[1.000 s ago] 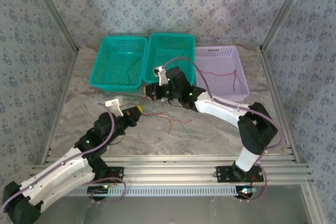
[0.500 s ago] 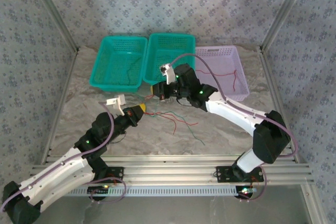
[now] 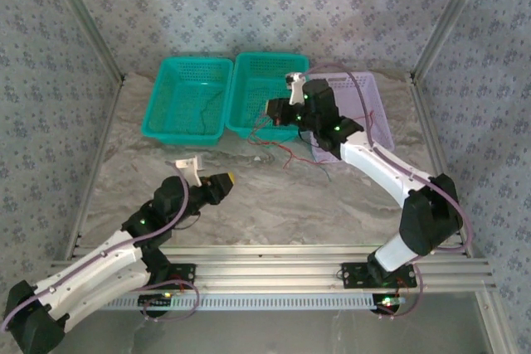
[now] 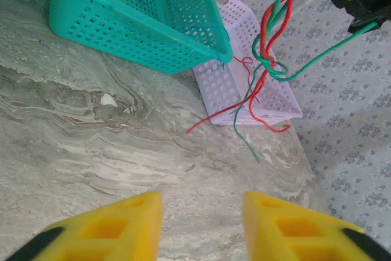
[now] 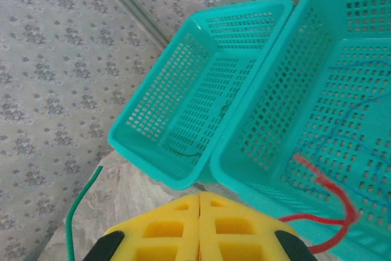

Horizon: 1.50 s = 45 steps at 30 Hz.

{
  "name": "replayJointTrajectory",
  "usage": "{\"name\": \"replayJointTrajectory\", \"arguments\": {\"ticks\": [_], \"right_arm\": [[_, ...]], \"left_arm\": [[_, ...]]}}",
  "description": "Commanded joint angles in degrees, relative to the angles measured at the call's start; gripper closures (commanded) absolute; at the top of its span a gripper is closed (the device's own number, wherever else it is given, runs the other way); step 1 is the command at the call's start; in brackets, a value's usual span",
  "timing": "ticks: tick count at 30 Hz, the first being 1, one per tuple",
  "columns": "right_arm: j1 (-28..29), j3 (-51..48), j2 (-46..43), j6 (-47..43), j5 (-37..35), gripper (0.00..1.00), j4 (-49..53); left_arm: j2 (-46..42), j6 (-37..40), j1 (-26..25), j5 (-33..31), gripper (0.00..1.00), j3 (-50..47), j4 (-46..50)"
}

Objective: Untangle the cables

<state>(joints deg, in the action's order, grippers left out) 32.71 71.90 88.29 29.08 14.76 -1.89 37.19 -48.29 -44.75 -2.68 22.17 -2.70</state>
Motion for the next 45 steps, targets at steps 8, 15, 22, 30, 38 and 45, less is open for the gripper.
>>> {"name": "replayJointTrajectory", "arguments": {"ticks": [8, 15, 22, 30, 38, 45], "right_arm": [[2.0, 2.4, -0.5, 2.2, 3.7, 1.0, -2.8], [3.7, 2.1, -0.6, 1.7, 5.9, 1.0, -2.8], [5.3, 1.2, -1.3, 1.1, 5.9, 1.0, -2.7], [6.6, 1.4, -1.7, 0.6, 6.1, 1.0, -2.4], [7.5, 1.5, -1.7, 0.6, 6.0, 1.0, -2.4], [7.8, 1.8, -1.6, 0.5, 5.8, 1.0, -2.3]], "left_arm": [[5.0, -3.1, -0.8, 8.4, 0.24, -1.9, -18.6], [4.5, -5.7, -2.9, 4.7, 0.24, -2.3, -26.0], [-0.1, -5.8, -2.5, -4.2, 0.4, -2.5, -21.1], [0.8, -8.4, -0.9, -4.5, 0.58, -3.6, -23.2], [1.1, -10.1, 1.4, -2.4, 0.63, -3.8, -24.0], [2.7, -10.3, 1.7, 0.3, 0.67, -3.6, -25.6]]}}
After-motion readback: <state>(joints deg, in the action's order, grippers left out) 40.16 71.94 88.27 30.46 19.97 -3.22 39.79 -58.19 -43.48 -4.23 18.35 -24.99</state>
